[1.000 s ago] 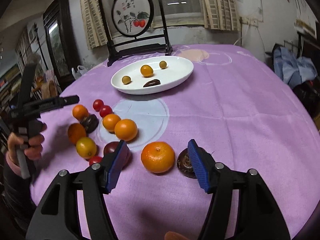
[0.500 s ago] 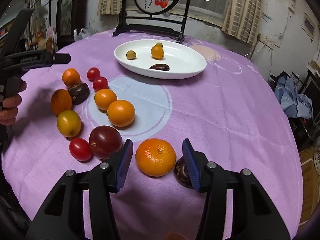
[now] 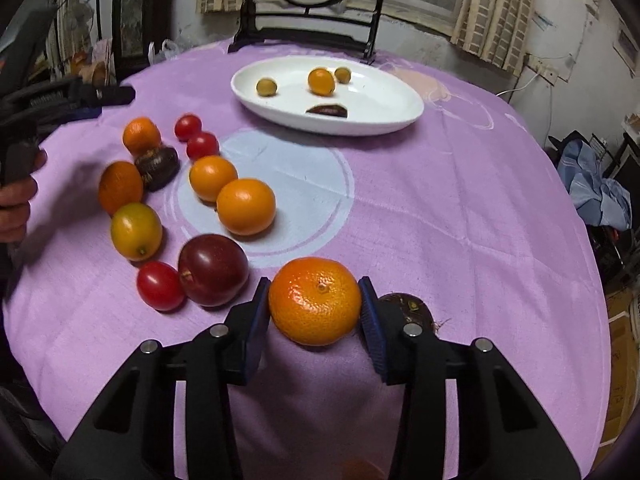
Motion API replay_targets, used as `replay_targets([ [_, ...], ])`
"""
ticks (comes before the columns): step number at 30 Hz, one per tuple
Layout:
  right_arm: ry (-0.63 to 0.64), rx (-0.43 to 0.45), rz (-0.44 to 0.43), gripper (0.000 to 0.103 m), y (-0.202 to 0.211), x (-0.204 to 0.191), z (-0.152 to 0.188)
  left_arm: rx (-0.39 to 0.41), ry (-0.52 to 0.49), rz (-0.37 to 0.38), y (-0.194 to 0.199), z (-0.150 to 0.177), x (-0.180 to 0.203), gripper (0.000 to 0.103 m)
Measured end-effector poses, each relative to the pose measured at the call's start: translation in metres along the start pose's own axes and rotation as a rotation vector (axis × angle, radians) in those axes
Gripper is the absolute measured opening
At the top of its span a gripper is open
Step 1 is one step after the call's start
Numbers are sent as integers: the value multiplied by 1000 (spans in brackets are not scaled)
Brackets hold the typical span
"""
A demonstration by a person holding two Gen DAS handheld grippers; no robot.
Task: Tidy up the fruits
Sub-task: 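Grasp a mandarin with the right tool while the left tool grasps an orange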
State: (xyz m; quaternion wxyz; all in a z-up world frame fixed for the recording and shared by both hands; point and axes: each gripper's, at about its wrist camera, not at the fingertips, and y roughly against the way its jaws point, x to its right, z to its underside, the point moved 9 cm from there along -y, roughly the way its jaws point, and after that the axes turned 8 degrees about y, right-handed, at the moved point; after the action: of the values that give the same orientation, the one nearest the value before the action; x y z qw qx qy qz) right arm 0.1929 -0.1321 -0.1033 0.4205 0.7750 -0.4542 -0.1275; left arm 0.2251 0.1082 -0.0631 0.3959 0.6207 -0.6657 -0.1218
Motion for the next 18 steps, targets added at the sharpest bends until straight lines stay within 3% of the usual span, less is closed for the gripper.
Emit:
replay_targets([
  [4, -74, 63, -9, 44, 22, 2, -1, -42, -10, 53, 6, 26, 2, 96],
  [9, -97, 113, -17, 44, 47, -1, -1, -106, 43, 118, 7, 44, 1, 83],
  [18, -146, 131, -40, 44, 52, 2, 7, -190, 75, 139, -15, 57, 16, 68],
])
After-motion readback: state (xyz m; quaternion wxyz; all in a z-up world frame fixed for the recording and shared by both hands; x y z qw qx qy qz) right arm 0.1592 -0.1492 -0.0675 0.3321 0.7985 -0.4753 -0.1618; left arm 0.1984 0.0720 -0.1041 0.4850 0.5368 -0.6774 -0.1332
